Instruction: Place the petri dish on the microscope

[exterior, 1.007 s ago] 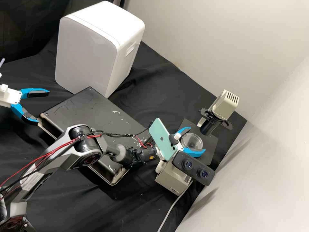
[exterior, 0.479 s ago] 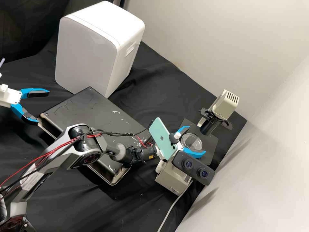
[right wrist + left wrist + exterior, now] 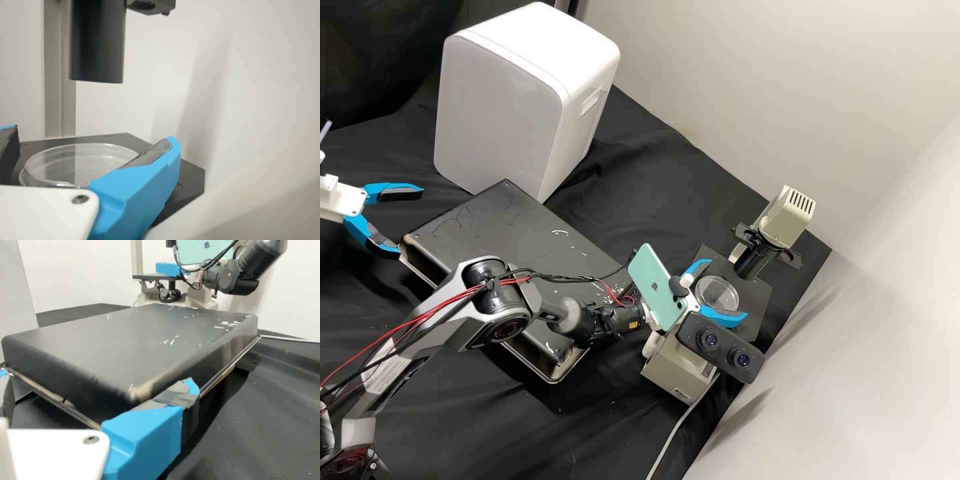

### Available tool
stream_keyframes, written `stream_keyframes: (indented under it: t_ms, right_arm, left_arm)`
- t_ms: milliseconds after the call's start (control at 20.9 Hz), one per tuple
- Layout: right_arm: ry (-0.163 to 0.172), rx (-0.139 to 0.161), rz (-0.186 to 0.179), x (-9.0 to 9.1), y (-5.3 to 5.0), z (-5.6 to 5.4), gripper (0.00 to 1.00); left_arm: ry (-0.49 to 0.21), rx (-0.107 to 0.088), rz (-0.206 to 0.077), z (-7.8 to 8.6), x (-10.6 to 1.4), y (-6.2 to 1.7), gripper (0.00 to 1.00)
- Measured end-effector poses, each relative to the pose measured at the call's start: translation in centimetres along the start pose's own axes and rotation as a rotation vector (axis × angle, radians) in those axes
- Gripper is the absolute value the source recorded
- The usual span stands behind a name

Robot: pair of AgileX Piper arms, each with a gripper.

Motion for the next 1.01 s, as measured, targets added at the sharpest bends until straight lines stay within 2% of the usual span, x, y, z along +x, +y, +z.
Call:
stream_keyframes:
  t_ms: [192, 240, 336, 384, 479, 575, 719, 1007]
  right_arm:
    - [0.010, -0.004, -0.055, -1.0, 0.2, -0.4, 1.00]
    - [0.004, -0.022, -0.089, -1.5, 0.3, -0.3, 1.00]
    - [0.015, -0.053, -0.114, -2.4, 0.7, -0.5, 1.00]
    - [0.014, -0.059, -0.126, -2.9, 0.8, -0.6, 1.00]
    - [0.015, -0.046, -0.133, -3.9, 1.4, -0.9, 1.00]
    - [0.019, -0.049, -0.134, -4.8, 2.0, -1.1, 1.00]
    - [0.021, -0.004, -0.129, -5.7, 2.8, -1.6, 1.00]
    - [0.028, 0.039, -0.124, -7.4, 4.0, -2.1, 1.00]
  left_arm:
    - [0.001, -0.003, -0.006, 0.0, 0.0, -0.13, 1.00]
    - [0.001, -0.003, -0.006, 0.0, 0.0, -0.13, 1.00]
    - [0.001, -0.003, -0.006, 0.0, 0.0, -0.13, 1.00]
    - [0.001, -0.003, -0.006, 0.0, 0.0, -0.13, 1.00]
    - [0.001, -0.003, -0.006, 0.0, 0.0, -0.13, 1.00]
    - [0.001, -0.003, -0.006, 0.0, 0.0, -0.13, 1.00]
    - [0.001, -0.003, -0.006, 0.0, 0.0, -0.13, 1.00]
    - [0.001, -0.001, -0.003, -0.1, 0.1, -0.06, 1.00]
